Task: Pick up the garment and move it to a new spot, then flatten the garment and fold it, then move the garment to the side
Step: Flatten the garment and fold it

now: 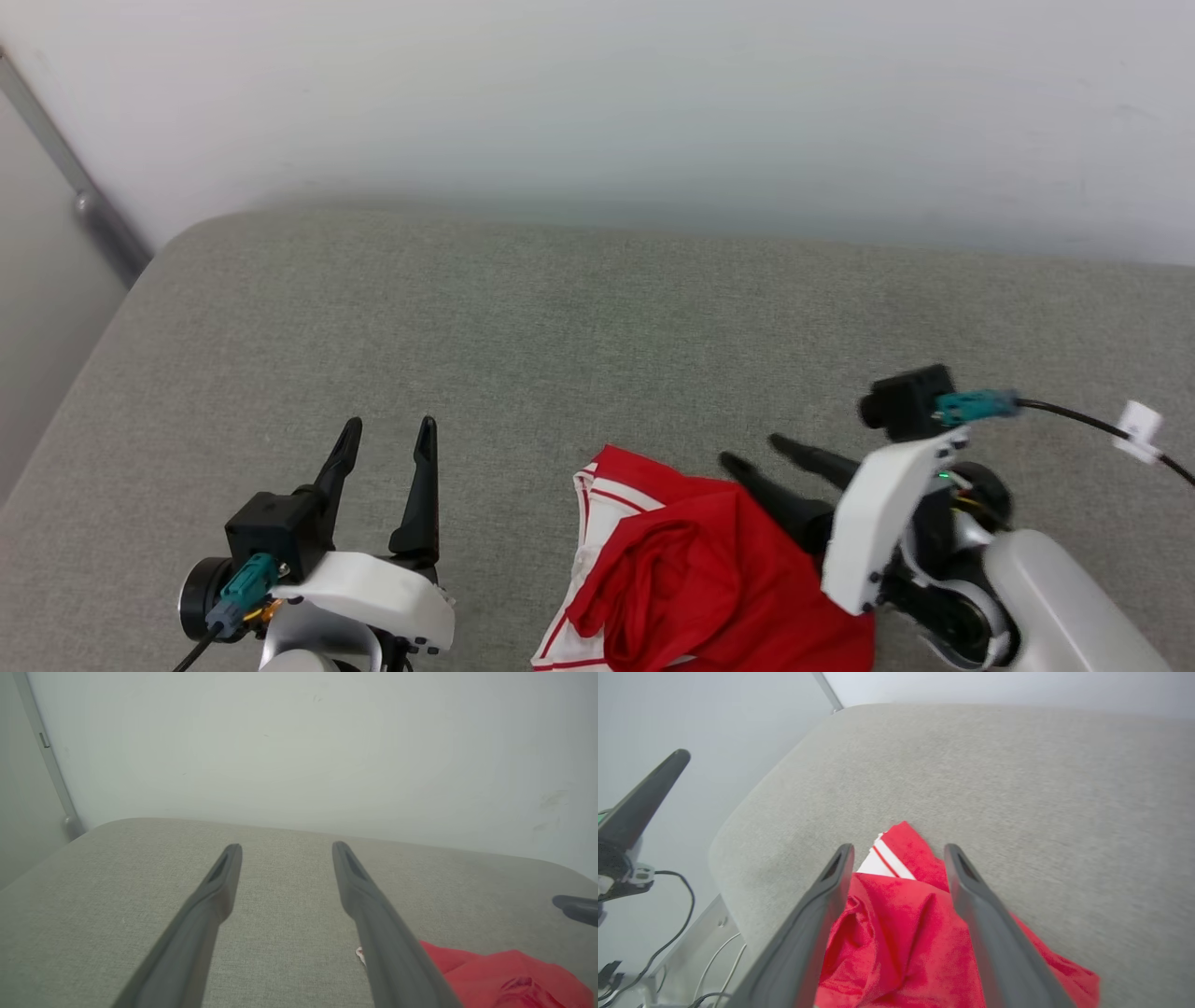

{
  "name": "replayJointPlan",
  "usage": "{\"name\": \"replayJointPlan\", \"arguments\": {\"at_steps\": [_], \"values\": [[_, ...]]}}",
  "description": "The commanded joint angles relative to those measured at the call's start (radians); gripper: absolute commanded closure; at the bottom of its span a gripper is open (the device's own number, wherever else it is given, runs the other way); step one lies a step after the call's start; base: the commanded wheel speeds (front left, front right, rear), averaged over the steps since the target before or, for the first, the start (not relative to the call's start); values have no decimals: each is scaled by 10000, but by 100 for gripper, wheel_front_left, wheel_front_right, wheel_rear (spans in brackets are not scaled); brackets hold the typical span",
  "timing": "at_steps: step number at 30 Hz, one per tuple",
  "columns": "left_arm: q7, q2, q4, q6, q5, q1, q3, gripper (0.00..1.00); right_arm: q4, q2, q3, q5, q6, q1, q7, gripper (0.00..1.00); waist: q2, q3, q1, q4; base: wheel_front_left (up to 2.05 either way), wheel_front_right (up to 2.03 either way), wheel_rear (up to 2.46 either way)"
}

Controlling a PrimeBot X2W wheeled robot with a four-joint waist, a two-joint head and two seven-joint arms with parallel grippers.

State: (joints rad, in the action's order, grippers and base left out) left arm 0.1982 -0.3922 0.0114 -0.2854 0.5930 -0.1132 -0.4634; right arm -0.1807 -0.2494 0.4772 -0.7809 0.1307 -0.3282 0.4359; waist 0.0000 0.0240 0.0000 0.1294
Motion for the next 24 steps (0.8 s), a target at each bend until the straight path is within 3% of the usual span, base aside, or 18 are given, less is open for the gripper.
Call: {"name": "replayJointPlan", "arguments": {"at_steps": [1, 4, 8, 13, 17, 24], "values": [[82, 6, 30, -70, -6, 95, 36, 0, 289, -76, -473, 593, 0, 458, -321, 0, 0, -65, 0, -140, 0, 0, 0], [100, -12, 18, -134, -7, 186, 66, 0, 710, -117, -1323, 1591, 0, 956, -737, 0, 0, -112, 0, -264, 0, 0, 0], [200, -67, -90, -206, -83, 281, 115, 0, 1711, 296, -3625, 3679, 0, 2416, -1850, 0, 0, -243, 0, -521, 0, 0, 0], [344, -99, -164, -220, -162, 349, 183, 0, 2543, 683, -4924, 4606, 0, 3292, -2698, 0, 0, -304, 0, -651, 0, 0, 0], [471, -133, -310, -184, -265, 439, 273, 0, 3165, 1028, -5507, 4986, 0, 4003, -3315, 0, 0, -442, 0, -725, 0, 0, 0], [599, -167, -646, -45, -391, 861, 221, 0, 3647, 1315, -5468, 5285, -1, 5026, -3567, 0, 0, -816, 0, -835, 0, 0, 0]]}}
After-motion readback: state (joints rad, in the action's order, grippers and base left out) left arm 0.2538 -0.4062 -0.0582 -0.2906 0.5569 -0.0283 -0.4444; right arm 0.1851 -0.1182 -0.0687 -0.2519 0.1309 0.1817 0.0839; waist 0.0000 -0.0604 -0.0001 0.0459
